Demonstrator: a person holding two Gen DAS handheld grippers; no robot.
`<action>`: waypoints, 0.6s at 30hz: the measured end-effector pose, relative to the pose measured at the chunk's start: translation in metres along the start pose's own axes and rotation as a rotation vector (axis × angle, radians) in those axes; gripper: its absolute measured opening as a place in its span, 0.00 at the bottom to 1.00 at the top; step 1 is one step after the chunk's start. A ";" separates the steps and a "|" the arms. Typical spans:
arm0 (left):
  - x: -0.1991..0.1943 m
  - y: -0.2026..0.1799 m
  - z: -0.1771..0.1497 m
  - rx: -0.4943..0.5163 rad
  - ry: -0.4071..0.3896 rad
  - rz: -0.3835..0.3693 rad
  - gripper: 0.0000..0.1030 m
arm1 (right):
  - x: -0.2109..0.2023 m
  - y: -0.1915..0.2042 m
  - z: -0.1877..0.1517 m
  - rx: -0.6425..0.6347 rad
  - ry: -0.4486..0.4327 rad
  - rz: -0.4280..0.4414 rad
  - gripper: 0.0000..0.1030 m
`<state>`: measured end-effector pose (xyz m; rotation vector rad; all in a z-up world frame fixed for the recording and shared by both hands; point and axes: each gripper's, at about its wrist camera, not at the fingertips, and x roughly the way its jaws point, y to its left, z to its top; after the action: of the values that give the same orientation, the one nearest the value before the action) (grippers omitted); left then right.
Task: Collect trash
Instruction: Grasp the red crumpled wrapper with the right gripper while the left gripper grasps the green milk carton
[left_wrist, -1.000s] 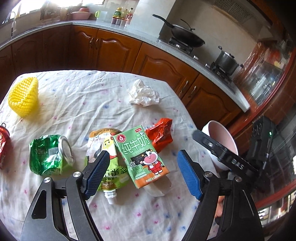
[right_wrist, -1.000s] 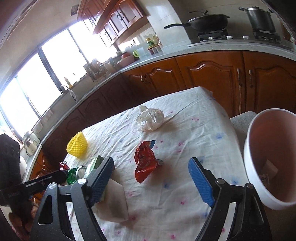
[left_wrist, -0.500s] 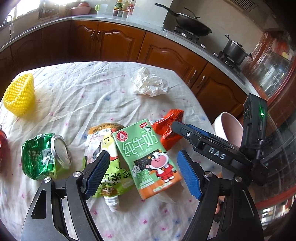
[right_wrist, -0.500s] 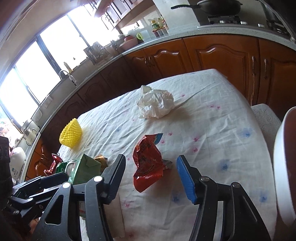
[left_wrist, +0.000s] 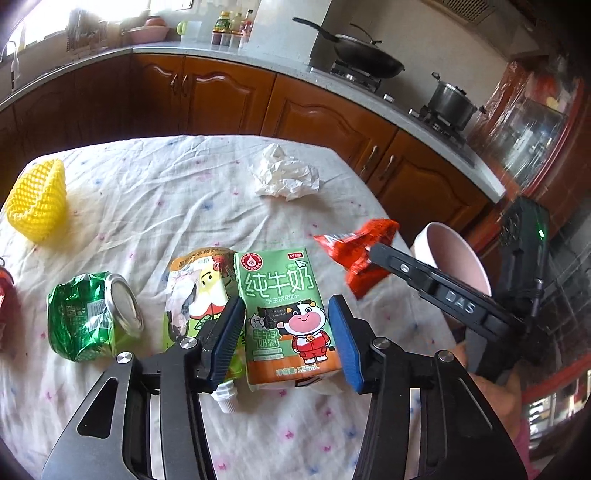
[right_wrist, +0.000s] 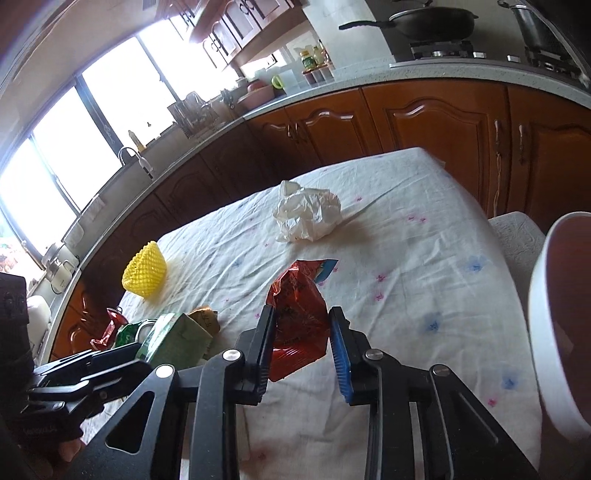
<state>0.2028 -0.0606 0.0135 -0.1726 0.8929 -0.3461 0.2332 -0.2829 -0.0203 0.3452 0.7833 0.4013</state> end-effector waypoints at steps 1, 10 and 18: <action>-0.002 -0.001 0.000 0.003 -0.005 -0.002 0.45 | -0.005 -0.001 -0.001 0.004 -0.008 0.000 0.29; -0.021 -0.017 0.002 0.036 -0.057 -0.037 0.41 | -0.057 -0.002 -0.009 0.014 -0.089 -0.014 0.28; -0.023 -0.048 0.002 0.091 -0.071 -0.075 0.41 | -0.094 -0.016 -0.019 0.042 -0.138 -0.037 0.28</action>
<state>0.1802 -0.0966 0.0454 -0.1333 0.8004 -0.4472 0.1627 -0.3382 0.0167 0.3926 0.6628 0.3229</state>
